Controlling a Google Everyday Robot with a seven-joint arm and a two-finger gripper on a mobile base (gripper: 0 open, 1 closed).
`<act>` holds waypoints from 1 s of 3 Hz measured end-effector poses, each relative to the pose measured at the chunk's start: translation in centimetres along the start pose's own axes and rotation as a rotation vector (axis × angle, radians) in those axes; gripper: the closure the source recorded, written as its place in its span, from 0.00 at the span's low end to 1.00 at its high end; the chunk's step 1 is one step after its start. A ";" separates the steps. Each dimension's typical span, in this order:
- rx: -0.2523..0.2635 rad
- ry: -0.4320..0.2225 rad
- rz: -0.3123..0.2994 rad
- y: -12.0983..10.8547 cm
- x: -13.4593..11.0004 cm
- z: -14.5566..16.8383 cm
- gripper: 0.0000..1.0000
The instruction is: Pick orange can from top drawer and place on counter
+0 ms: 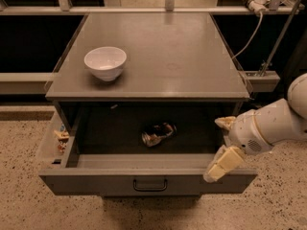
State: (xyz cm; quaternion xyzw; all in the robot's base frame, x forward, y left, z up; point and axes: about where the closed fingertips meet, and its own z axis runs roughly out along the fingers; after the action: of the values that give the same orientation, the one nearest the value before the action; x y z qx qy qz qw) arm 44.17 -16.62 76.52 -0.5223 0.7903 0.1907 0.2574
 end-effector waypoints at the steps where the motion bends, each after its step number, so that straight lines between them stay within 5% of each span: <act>1: -0.017 -0.060 -0.005 -2.0 0.0 3.3 0.00; 2: -0.006 -0.160 -0.047 -6.1 -1.7 8.6 0.00; 3: -0.004 -0.167 -0.047 -6.5 -1.8 9.1 0.00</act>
Offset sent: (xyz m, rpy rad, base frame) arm 0.0927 0.0387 -0.0663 0.1852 -0.1195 0.0534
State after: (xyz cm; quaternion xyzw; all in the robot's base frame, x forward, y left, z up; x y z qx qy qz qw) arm 52.70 -12.59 70.18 -0.5235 0.7533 0.2290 0.3257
